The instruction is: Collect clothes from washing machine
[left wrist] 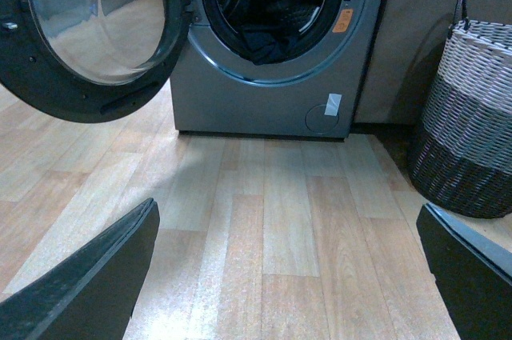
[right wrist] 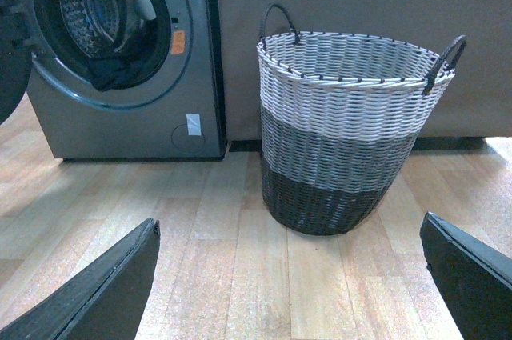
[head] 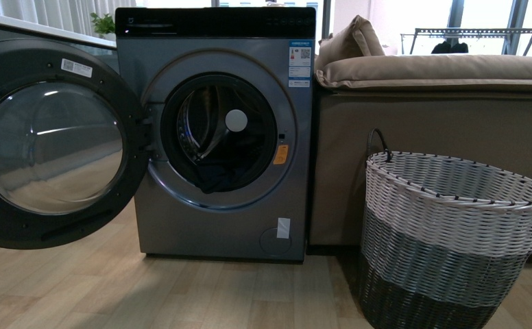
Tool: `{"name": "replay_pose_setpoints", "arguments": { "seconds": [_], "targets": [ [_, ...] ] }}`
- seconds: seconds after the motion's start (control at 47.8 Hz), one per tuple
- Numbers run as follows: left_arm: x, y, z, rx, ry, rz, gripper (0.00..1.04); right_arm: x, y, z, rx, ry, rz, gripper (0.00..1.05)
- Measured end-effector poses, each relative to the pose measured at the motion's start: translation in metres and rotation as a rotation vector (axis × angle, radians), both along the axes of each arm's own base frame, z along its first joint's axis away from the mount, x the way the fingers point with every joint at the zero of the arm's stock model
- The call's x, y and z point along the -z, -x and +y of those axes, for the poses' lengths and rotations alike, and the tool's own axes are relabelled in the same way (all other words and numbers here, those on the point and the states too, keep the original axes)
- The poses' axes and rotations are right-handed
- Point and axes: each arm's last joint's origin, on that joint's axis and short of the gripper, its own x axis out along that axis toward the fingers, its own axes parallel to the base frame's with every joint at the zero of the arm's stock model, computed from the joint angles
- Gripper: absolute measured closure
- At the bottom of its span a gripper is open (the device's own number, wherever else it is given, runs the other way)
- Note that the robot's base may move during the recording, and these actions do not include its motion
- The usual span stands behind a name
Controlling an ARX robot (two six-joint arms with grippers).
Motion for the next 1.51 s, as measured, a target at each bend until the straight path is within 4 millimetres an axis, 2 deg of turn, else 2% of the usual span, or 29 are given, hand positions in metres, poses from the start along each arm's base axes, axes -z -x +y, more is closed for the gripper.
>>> {"name": "replay_pose_setpoints", "arguments": {
  "seconds": [1.507],
  "targets": [
    [0.0001,0.0,-0.0001,0.002,0.0,0.001,0.06,0.0,0.0,0.0,0.0,0.0,0.0,0.08]
  ]
}}
